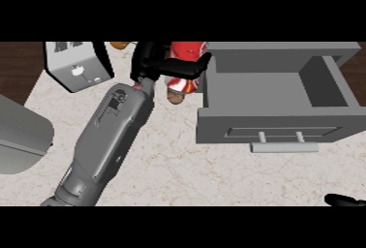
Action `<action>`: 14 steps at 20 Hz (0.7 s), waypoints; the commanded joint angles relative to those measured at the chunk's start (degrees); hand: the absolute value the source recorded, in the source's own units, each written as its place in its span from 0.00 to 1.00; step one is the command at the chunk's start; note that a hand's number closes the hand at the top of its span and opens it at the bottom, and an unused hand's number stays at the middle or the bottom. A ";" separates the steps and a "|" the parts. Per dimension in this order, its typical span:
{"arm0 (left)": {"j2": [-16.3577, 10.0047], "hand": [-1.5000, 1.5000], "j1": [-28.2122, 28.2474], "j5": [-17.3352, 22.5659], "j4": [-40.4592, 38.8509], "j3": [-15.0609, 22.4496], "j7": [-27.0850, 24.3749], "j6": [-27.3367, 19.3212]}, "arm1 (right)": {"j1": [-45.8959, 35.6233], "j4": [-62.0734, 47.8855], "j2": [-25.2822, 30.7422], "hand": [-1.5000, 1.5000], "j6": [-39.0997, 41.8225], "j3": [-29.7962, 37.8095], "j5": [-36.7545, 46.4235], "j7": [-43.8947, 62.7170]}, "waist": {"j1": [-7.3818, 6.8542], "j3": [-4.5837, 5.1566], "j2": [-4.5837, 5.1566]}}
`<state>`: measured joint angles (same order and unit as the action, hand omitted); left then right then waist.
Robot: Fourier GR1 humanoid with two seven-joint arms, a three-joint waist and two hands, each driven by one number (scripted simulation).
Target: Pick up the can, place it into the drawer and close the drawer
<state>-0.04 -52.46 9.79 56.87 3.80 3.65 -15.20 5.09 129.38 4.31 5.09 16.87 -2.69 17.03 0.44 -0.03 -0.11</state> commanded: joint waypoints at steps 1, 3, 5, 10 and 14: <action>0.03 1.00 -7.65 0.45 -1.06 2.57 4.58 -4.73 | 3.96 1.12 0.10 0.00 2.33 2.58 -3.35 -2.95 | 1.00 -0.03 0.05; 0.04 1.00 -13.26 0.44 -3.17 1.30 9.18 -5.96 | 0.59 2.37 0.48 0.00 0.18 1.78 -2.34 0.82 | 0.92 -0.01 0.10; 0.04 1.00 -13.93 1.70 -5.85 3.01 7.67 -6.52 | -1.07 -1.34 -0.21 0.00 -0.20 0.64 -0.74 -1.54 | 0.66 -0.01 0.23; 0.04 1.00 -25.84 3.09 -14.30 2.42 9.30 -9.16 | -2.09 -0.96 0.15 0.00 -0.50 -0.42 -0.37 0.90 | 1.60 -0.03 0.41; 0.04 1.00 -26.50 5.90 -21.04 3.62 5.35 -7.64 | 0.84 0.58 0.19 0.00 0.67 1.03 -1.20 -1.37 | 2.10 -0.05 0.53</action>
<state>0.00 -75.72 14.11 41.72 7.30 10.73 -23.36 2.96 128.72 5.19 4.65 17.72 -3.47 17.60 1.98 -0.05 0.30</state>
